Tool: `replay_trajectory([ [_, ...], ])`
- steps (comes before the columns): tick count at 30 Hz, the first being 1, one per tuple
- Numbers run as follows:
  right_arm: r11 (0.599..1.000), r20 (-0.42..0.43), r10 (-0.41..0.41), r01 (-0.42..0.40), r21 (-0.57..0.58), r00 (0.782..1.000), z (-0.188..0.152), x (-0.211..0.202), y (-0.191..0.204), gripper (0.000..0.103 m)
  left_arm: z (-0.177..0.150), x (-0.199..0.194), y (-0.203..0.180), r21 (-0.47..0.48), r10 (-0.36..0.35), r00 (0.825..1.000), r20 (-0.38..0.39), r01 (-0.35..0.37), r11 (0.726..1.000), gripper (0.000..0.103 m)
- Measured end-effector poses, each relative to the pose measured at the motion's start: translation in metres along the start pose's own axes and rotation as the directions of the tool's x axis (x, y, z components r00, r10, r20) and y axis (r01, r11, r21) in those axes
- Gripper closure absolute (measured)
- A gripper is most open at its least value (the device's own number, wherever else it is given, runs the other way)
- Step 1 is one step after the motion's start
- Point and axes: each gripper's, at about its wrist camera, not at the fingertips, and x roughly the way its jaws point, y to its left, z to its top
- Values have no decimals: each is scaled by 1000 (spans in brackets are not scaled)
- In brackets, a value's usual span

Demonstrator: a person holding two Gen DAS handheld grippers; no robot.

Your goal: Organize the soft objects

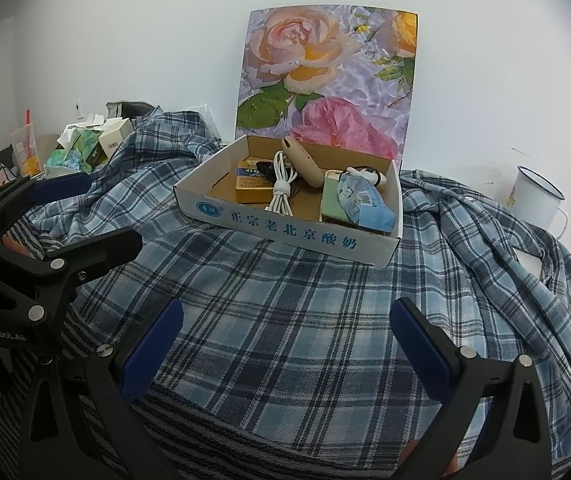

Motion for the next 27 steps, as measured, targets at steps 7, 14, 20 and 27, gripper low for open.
replay_trajectory([
  [7,1000,-6,1,-1,-2,1000,0,2,0,0,-1,1,-1,7,-5,1000,-6,5,1000,0],
  [14,1000,-17,-2,2,-9,1000,-1,4,1,0,-1,1,-1,24,5,1000,-5,-5,1000,0],
  [20,1000,-10,-4,4,-7,1000,0,3,1,0,-1,2,0,24,7,1000,-6,-7,1000,0],
  [27,1000,-13,-2,2,-8,1000,1,2,0,0,0,1,1,23,12,1000,-12,-11,1000,0],
])
